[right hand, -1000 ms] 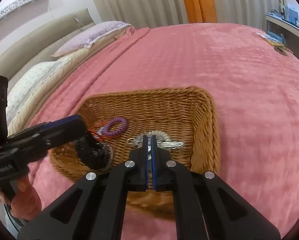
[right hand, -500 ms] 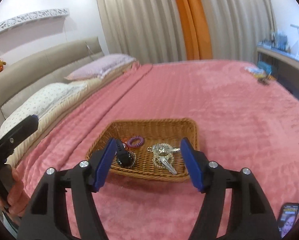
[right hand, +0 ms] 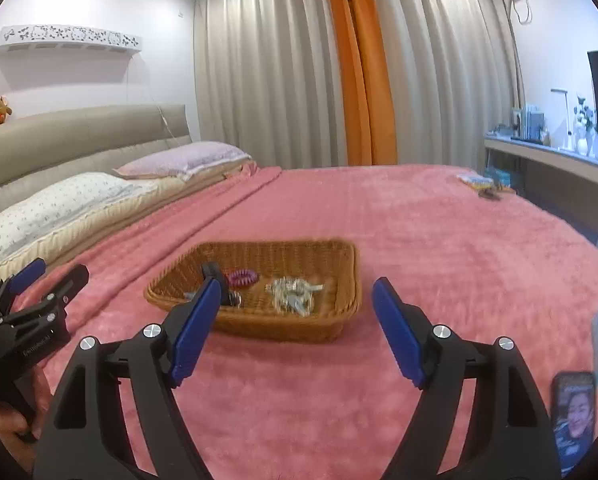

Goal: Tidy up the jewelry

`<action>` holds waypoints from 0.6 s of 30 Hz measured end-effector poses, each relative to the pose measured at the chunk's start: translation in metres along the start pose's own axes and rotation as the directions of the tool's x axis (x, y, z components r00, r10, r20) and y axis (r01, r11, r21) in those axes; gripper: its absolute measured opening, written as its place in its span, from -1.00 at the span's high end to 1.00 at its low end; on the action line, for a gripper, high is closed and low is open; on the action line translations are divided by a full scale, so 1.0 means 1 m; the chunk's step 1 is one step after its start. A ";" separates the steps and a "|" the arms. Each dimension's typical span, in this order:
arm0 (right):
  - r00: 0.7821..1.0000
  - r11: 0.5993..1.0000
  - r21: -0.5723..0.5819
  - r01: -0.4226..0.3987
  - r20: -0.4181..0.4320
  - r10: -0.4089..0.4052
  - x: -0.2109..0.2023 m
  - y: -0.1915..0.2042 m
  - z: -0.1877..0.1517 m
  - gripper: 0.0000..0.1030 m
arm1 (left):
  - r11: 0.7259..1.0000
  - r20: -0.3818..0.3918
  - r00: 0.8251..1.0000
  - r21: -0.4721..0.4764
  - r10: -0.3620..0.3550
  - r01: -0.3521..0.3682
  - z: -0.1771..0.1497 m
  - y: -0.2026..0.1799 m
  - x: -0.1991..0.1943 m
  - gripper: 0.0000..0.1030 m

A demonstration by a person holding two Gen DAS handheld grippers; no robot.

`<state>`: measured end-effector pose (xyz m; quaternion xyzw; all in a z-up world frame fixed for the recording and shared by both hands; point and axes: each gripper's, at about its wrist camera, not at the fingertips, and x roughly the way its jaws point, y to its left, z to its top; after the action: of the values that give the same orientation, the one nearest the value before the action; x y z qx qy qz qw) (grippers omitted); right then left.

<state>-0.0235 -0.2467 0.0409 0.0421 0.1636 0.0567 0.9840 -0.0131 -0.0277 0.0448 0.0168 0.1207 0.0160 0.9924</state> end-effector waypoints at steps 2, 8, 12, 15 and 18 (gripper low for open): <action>1.000 1.000 -0.009 0.017 -0.009 -0.017 0.005 0.001 -0.005 -0.45 | 1.000 -0.018 1.000 -0.001 -0.002 0.002 -0.008 -0.001 0.005 -0.82; 0.999 0.999 -0.021 0.030 -0.040 -0.031 0.021 0.001 -0.018 -0.45 | 0.999 -0.070 0.997 -0.039 -0.038 0.035 -0.028 0.004 0.020 -0.82; 0.997 0.999 -0.008 0.040 -0.064 -0.040 0.030 -0.003 -0.027 -0.45 | 0.996 -0.075 0.995 -0.065 -0.060 0.055 -0.034 0.009 0.021 -0.82; 0.995 0.999 0.003 0.050 -0.087 -0.050 0.036 -0.006 -0.032 -0.45 | 0.993 -0.082 0.993 -0.088 -0.081 0.073 -0.037 0.013 0.024 -0.82; 0.993 0.998 0.010 0.057 -0.102 -0.055 0.040 -0.009 -0.034 -0.45 | 0.993 -0.097 0.991 -0.086 -0.088 0.080 -0.039 0.012 0.026 -0.82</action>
<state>0.0039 -0.2486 -0.0046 0.0406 0.2150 0.0302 0.9753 0.0028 -0.0138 0.0013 -0.0299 0.1705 -0.0201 0.9847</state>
